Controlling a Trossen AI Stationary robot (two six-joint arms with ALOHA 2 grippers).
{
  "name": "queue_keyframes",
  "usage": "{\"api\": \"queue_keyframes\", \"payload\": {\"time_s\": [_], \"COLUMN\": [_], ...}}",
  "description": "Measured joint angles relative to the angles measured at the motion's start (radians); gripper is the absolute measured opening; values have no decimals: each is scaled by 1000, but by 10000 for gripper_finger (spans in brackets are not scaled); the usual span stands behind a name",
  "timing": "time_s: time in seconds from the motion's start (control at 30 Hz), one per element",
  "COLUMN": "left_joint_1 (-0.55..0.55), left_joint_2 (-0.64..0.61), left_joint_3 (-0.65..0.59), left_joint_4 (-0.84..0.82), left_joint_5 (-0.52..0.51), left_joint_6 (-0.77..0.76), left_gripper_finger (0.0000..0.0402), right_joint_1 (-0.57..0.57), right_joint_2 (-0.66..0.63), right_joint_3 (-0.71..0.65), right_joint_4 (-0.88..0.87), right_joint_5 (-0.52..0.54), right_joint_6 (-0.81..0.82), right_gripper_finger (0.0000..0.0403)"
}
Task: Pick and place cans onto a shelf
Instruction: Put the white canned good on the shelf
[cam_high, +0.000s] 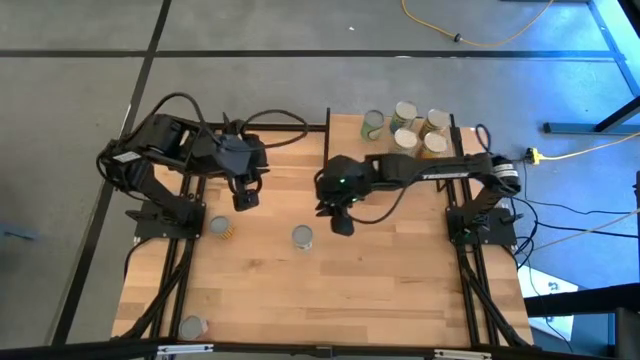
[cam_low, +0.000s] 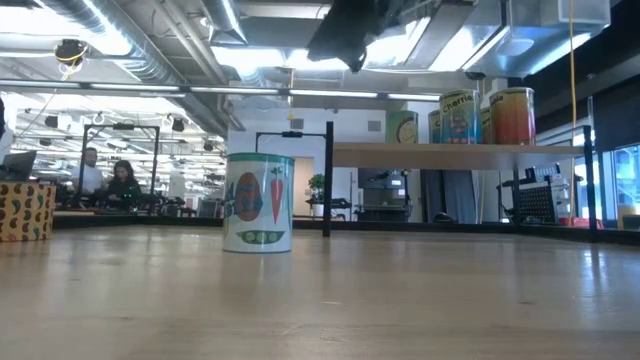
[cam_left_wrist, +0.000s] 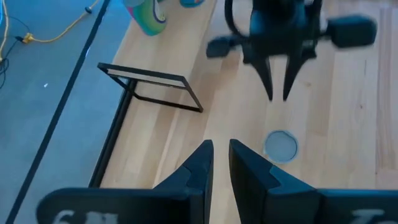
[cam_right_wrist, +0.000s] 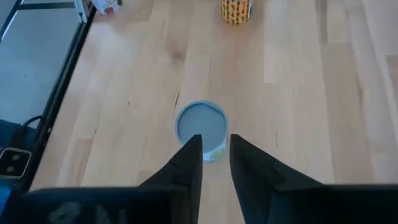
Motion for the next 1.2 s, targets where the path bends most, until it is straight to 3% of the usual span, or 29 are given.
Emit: {"api": "queue_keyframes", "payload": {"time_s": [0.37, 0.93, 1.2], "left_joint_1": [0, 0, 0], "left_joint_2": [2, 2, 2], "left_joint_3": [0, 0, 0], "left_joint_4": [0, 0, 0], "left_joint_5": [0, 0, 0], "left_joint_6": [-1, -1, -1], "left_gripper_finger": [45, 45, 45], "right_joint_1": [21, 26, 25], "right_joint_2": [158, 226, 262], "right_joint_3": [8, 11, 9], "right_joint_4": [2, 114, 116], "right_joint_5": [41, 44, 47], "right_joint_6": [-72, 114, 120], "right_gripper_finger": [83, 83, 83]}}
